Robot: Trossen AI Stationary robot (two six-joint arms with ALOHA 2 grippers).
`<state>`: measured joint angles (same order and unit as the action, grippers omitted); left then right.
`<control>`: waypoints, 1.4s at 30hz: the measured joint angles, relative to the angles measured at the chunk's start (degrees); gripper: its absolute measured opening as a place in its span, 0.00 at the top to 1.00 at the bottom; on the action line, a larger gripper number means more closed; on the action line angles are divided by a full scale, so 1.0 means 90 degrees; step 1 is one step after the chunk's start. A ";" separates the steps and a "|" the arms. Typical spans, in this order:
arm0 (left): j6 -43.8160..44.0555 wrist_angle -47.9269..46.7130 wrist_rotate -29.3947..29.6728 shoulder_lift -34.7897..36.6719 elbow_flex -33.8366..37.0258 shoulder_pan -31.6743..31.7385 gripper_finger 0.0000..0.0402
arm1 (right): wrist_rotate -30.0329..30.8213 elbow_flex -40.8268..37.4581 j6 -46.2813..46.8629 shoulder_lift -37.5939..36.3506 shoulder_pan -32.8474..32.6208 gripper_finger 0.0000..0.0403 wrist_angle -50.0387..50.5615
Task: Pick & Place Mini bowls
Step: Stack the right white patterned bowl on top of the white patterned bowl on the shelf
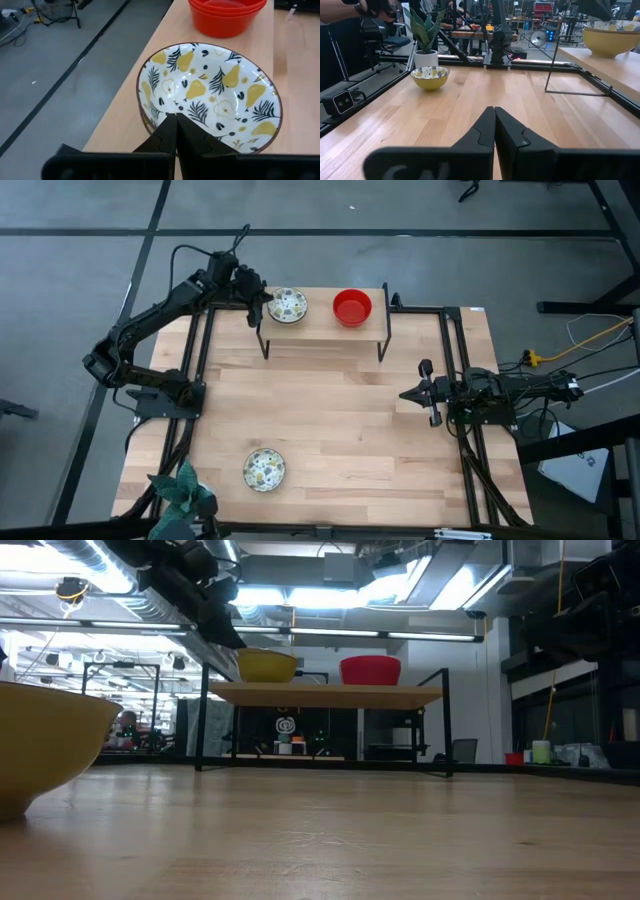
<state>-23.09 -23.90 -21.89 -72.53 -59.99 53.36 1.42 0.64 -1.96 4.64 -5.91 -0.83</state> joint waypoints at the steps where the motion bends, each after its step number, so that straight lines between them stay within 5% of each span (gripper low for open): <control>1: 0.0002 -0.0006 0.0024 0.0000 0.0000 -0.0002 1.00 | 0.0001 0.0000 -0.0001 0.0000 0.0000 0.99 0.0001; 42: 0.0216 -0.0229 0.0163 0.0002 0.0000 -0.0002 1.00 | 0.0001 0.0000 -0.0001 -0.0002 -0.0001 0.99 -0.0002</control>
<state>-21.15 -25.96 -20.42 -72.51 -59.99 53.34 1.43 0.64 -1.98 4.62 -5.91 -0.84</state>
